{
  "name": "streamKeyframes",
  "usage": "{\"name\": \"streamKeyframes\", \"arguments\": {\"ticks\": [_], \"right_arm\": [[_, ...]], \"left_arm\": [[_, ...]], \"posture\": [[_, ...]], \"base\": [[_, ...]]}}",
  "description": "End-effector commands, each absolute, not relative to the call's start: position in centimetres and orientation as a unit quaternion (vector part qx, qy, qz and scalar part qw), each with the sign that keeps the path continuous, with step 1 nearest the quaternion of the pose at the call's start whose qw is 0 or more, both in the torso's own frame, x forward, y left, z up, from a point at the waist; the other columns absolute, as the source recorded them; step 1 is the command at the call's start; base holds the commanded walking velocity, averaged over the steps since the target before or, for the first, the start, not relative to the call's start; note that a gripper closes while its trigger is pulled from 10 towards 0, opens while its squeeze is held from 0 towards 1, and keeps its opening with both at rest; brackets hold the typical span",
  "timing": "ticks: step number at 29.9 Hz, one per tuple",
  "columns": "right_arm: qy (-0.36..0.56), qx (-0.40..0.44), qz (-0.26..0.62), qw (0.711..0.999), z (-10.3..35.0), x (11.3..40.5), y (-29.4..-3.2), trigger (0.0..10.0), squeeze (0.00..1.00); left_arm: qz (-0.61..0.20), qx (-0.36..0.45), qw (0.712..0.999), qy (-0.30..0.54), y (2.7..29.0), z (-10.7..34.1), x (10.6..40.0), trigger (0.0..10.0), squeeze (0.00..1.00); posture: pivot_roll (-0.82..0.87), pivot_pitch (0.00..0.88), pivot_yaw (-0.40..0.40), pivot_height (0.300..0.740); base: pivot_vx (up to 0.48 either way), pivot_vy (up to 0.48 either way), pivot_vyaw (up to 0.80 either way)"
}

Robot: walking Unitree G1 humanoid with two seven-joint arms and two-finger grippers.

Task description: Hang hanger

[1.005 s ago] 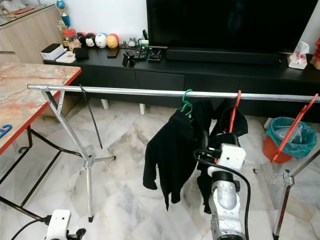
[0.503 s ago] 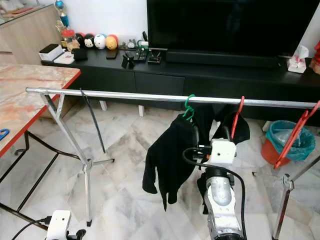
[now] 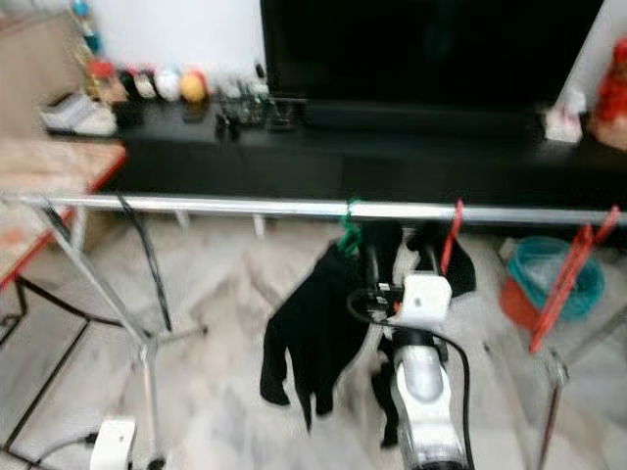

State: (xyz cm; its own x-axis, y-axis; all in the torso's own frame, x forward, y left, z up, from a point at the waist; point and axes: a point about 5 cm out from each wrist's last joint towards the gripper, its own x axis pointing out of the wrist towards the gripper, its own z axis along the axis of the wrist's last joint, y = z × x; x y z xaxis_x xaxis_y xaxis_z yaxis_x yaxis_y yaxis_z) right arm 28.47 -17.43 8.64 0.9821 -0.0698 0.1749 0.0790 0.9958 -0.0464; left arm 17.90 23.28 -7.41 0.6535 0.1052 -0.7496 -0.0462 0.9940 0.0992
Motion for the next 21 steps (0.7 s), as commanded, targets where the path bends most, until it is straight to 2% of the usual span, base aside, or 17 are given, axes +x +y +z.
{"name": "streamKeyframes", "arguments": {"ticks": [1,19,21], "right_arm": [[-0.087,-0.025,-0.046,0.995,8.86,28.54,-17.79,10.0,0.0],[-0.08,-0.023,-0.048,0.995,8.55,28.41,-17.52,10.0,0.0],[-0.078,-0.022,-0.049,0.995,8.48,28.37,-17.54,10.0,0.0]], "left_arm": [[0.038,0.036,0.907,0.418,23.12,-7.52,17.79,10.0,0.0],[0.032,0.029,0.914,0.403,22.97,-7.23,18.29,10.0,0.0],[0.029,0.025,0.916,0.4,22.85,-7.19,18.38,10.0,0.0]], "posture": [[-0.05,0.0,0.038,0.74],[-0.05,0.0,0.039,0.74],[-0.05,0.0,0.039,0.74]], "base": [[0.289,0.0,0.0],[0.289,0.0,0.0],[0.0,0.0,0.0]]}}
